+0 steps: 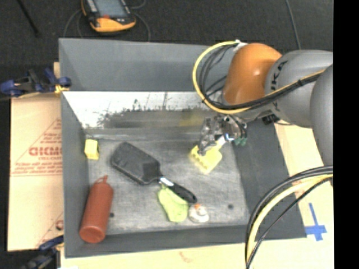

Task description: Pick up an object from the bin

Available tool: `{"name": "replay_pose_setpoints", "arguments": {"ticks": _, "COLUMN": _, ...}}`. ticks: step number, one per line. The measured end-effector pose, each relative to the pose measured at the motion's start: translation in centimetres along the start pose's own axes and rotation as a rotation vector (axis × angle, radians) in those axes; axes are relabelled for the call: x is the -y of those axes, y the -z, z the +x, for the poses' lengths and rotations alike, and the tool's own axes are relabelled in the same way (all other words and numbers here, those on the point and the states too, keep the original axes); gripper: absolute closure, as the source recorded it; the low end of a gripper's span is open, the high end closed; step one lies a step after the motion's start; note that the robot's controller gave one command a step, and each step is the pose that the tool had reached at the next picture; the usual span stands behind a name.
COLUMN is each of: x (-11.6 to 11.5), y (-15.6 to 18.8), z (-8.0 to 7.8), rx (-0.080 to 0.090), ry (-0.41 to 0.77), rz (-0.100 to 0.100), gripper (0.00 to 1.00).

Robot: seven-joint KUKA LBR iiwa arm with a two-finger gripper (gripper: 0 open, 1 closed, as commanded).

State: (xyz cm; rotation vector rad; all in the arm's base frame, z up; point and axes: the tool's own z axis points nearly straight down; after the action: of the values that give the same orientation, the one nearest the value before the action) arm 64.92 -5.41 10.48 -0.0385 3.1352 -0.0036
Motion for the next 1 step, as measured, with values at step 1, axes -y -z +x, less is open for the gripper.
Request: {"name": "replay_pose_setpoints", "arguments": {"ticks": 1, "x": 0.16, "y": -0.66, "z": -0.18, "rx": 0.004, "ry": -0.004, "rz": -0.001, "gripper": 1.00}}
